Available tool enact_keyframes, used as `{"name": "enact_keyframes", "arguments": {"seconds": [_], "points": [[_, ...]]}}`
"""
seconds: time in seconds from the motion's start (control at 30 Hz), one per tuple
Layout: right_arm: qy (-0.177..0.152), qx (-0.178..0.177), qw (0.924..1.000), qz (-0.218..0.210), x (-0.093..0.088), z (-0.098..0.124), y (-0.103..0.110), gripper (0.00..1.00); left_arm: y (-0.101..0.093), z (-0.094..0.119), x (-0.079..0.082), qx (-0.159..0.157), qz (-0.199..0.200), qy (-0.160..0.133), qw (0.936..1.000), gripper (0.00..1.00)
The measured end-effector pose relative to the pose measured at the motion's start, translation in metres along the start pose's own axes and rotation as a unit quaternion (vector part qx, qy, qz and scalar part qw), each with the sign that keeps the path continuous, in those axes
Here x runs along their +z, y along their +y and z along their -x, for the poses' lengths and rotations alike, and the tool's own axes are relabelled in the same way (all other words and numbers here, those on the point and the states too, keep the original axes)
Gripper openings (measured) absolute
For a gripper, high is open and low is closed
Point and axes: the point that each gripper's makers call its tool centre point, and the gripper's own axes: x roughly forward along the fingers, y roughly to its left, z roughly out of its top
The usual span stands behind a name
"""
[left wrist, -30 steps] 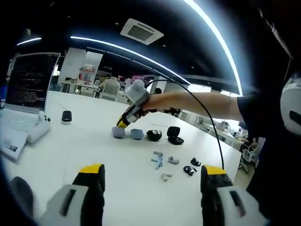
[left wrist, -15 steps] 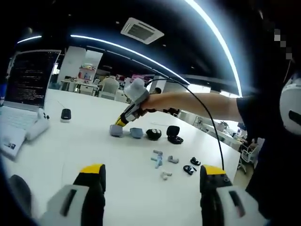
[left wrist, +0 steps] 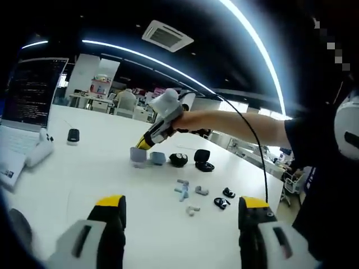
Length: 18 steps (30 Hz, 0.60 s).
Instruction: Pick up the earbuds from the table and place the earbuds into the earbud case
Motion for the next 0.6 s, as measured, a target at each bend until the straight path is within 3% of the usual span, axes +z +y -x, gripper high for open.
{"name": "enact_keyframes", "arguments": {"seconds": [0.1,0.3,0.6], "points": [[-0.010,-0.007,0.9999,0.012,0.001,0.012,0.008,0.01,-0.010,-0.004,-0.001,-0.023,0.013,0.001,0.9997,0.82],[-0.035,-0.010,0.9985,0.041,-0.001,0.045,0.047,0.01,-0.024,-0.014,-0.003,-0.043,0.013,0.007,0.9990,0.82],[-0.065,-0.033,0.9937,0.085,-0.016,0.092,0.102,0.01,-0.062,-0.039,-0.006,-0.087,-0.002,0.025,0.9959,0.81]]}}
